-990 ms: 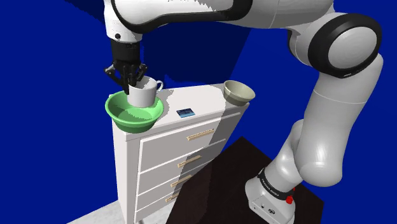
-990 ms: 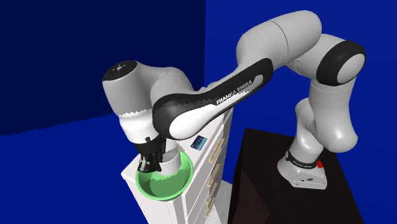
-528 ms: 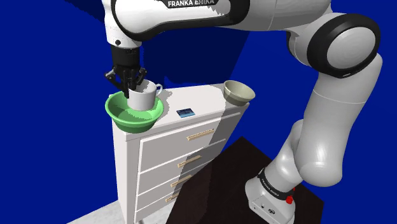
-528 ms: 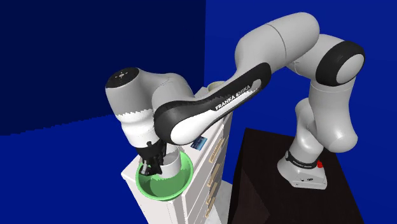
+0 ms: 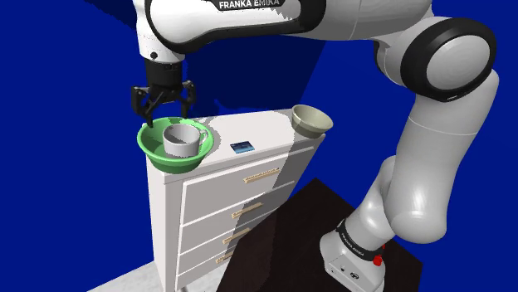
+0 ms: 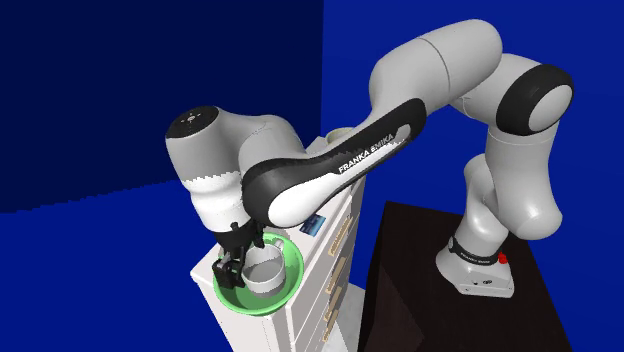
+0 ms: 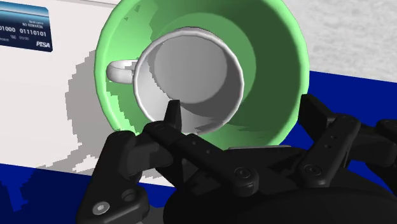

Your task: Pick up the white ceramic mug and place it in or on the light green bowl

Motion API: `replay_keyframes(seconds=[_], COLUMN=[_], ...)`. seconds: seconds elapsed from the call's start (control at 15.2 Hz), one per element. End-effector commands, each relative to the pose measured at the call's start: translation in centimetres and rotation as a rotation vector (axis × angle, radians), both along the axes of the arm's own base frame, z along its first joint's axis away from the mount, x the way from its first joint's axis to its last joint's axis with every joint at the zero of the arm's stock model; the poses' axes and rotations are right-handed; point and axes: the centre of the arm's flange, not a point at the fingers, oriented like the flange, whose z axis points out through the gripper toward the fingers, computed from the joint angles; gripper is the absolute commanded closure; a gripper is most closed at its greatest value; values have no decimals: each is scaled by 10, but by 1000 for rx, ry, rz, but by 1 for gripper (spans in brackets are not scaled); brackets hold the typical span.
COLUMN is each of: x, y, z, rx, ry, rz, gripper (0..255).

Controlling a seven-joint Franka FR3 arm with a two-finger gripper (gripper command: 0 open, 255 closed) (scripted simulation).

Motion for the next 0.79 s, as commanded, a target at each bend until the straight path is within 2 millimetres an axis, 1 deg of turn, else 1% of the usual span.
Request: replay_keyframes(seconds=[0.0,0.2,0.73], x=[1,3,3], y=[1,2,2], z=[13,50,50], rx=[0,0,0], ry=[0,0,0], rz=[0,0,0], gripper=[0,0,0])
